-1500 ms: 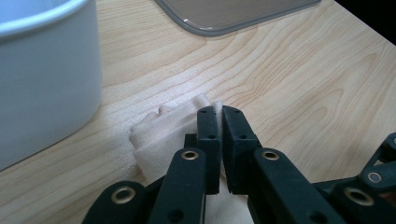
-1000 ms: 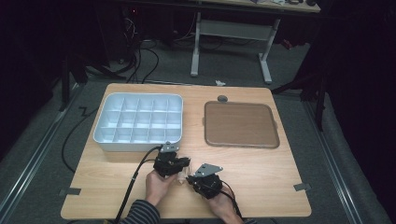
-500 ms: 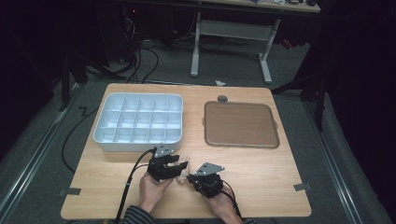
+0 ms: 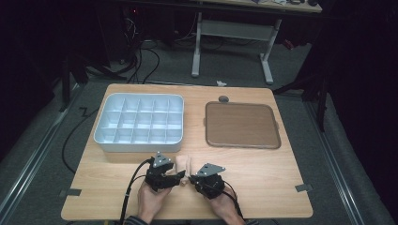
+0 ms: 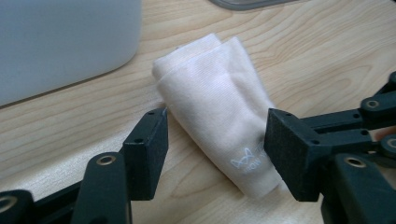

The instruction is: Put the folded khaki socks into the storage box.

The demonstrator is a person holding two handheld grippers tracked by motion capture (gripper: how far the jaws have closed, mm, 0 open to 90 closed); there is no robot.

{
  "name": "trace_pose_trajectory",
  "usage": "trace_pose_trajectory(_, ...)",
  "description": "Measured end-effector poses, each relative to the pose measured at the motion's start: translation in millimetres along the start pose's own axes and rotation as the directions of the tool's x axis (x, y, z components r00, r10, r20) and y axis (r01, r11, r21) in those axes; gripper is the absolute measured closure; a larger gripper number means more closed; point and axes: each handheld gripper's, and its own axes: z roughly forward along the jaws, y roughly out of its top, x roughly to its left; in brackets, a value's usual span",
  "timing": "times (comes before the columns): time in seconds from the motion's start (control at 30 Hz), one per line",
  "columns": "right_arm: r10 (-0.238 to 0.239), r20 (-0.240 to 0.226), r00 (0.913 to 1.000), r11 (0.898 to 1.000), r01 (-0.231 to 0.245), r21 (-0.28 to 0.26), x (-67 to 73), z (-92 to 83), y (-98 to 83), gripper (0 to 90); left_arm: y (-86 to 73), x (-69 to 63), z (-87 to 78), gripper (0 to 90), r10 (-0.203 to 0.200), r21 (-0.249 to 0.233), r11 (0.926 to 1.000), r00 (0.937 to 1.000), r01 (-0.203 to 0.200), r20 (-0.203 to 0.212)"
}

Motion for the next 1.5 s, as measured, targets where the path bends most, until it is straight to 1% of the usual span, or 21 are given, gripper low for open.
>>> trace_pose_trajectory(0.03, 0.0, 0.0, 1.0, 1.0, 0.0, 0.003, 0.1, 0.7, -0.2, 86.7, -1.7, -1.0, 3.9, 42.7, -0.024, -0.008, 0.9997, 0.9997, 0.025, 0.01)
trace_pose_trajectory(0.07, -0.005, 0.006, 1.0, 1.0, 0.005, 0.011, 0.0, 1.8, -0.4, 86.8, -2.1, 0.2, 5.9, 43.2, -0.06, -0.013, 0.9981, 0.9979, 0.06, 0.027)
trace_pose_trajectory(0.13, -0.003, 0.004, 1.0, 1.0, 0.003, 0.016, -0.8, 1.5, -0.2, 86.3, -1.6, 2.0, 5.5, 42.3, -0.053, -0.004, 0.9986, 0.9982, 0.053, 0.027)
trace_pose_trajectory(0.2, 0.005, 0.003, 1.0, 1.0, -0.005, -0.003, -1.2, -0.8, -0.2, 78.8, -1.2, 0.4, 4.7, 42.3, -0.039, -0.004, 0.9992, 0.9991, 0.039, 0.016)
trace_pose_trajectory(0.27, 0.019, 0.011, 0.9997, 0.999, -0.019, -0.027, -2.9, -5.3, 1.9, 77.5, -0.6, 0.1, 4.2, 42.4, -0.026, 0.0, 0.9997, 0.9996, 0.026, 0.01)
trace_pose_trajectory(0.33, 0.029, 0.016, 0.9994, 0.998, -0.028, -0.059, -5.6, -9.7, 6.2, 78.3, 0.0, -0.5, 4.4, 43.0, -0.016, 0.004, 0.9999, 0.9999, 0.016, 0.007)
trace_pose_trajectory(0.43, 0.032, 0.031, 0.999, 0.996, -0.029, -0.081, -8.9, -12.9, 14.9, 81.8, -0.4, -2.4, 3.7, 45.6, 0.006, -0.003, 1.0, 1.0, -0.006, 0.004)
trace_pose_trajectory(0.5, 0.032, 0.037, 0.9988, 0.996, -0.029, -0.082, -10.8, -12.2, 20.3, 82.8, -0.3, -2.4, 3.9, 45.8, 0.003, -0.004, 1.0, 1.0, -0.003, 0.005)
trace_pose_trajectory(0.53, 0.034, 0.04, 0.9986, 0.995, -0.03, -0.095, -12.3, -11.1, 24.0, 83.1, -0.1, -2.0, 4.0, 46.0, 0.003, -0.003, 1.0, 1.0, -0.003, 0.006)
trace_pose_trajectory(0.57, 0.041, 0.033, 0.9986, 0.994, -0.038, -0.099, -13.3, -10.2, 25.7, 83.1, 0.1, -1.8, 3.8, 46.1, 0.005, -0.002, 1.0, 1.0, -0.005, 0.005)
trace_pose_trajectory(0.67, 0.036, 0.034, 0.9988, 0.994, -0.032, -0.105, -13.4, -6.3, 32.2, 83.5, 0.1, -2.3, 3.9, 46.3, 0.003, -0.004, 1.0, 1.0, -0.003, 0.006)
trace_pose_trajectory(0.77, 0.033, 0.028, 0.9991, 0.994, -0.03, -0.101, -12.6, -1.1, 36.1, 84.1, 0.7, -1.9, 3.7, 46.5, 0.011, 0.002, 0.9999, 0.9999, -0.011, 0.005)
trace_pose_trajectory(0.87, 0.045, 0.04, 0.9982, 0.997, -0.043, -0.064, -17.6, 9.3, 33.9, 85.2, 1.2, -1.5, 3.6, 46.5, 0.021, 0.005, 0.9998, 0.9998, -0.021, 0.003)
trace_pose_trajectory(1.0, 0.066, 0.038, 0.9971, 0.997, -0.064, -0.048, -22.8, 13.9, 29.8, 85.0, 3.2, 0.9, 4.7, 46.7, 0.013, 0.024, 0.9996, 0.9998, -0.013, 0.016)
trace_pose_trajectory(1.07, 0.056, 0.041, 0.9976, 0.997, -0.054, -0.049, -22.0, 14.9, 29.7, 85.0, 4.7, 2.6, 5.4, 46.4, 0.023, 0.03, 0.9993, 0.9997, -0.023, 0.006)
trace_pose_trajectory(1.13, 0.058, 0.038, 0.9976, 0.997, -0.056, -0.043, -23.6, 17.7, 28.8, 84.9, 5.7, 4.6, 5.5, 46.4, 0.028, 0.031, 0.9991, 0.9996, -0.028, -0.005)
trace_pose_trajectory(1.23, 0.066, 0.028, 0.9974, 0.997, -0.065, -0.047, -25.9, 19.5, 28.3, 84.8, 6.5, 9.2, 5.7, 46.4, 0.02, 0.029, 0.9994, 0.9997, -0.02, -0.01)
trace_pose_trajectory(1.3, 0.066, 0.032, 0.9973, 0.997, -0.065, -0.045, -25.2, 20.3, 28.2, 84.7, 6.7, 11.0, 5.9, 46.4, 0.014, 0.03, 0.9995, 0.9999, -0.014, -0.008)
trace_pose_trajectory(1.4, 0.061, 0.037, 0.9974, 0.997, -0.059, -0.053, -25.1, 22.8, 28.0, 84.8, 7.5, 12.1, 6.1, 46.4, 0.023, 0.031, 0.9992, 0.9997, -0.023, -0.011)
trace_pose_trajectory(1.47, 0.071, 0.034, 0.9969, 0.996, -0.069, -0.058, -25.1, 24.2, 28.0, 84.8, 8.3, 13.7, 6.5, 46.3, 0.026, 0.034, 0.9991, 0.9996, -0.026, -0.015)
trace_pose_trajectory(1.5, 0.072, 0.034, 0.9968, 0.996, -0.07, -0.06, -25.2, 24.8, 28.0, 84.8, 9.1, 15.5, 6.4, 46.2, 0.038, 0.039, 0.9985, 0.9991, -0.037, -0.02)
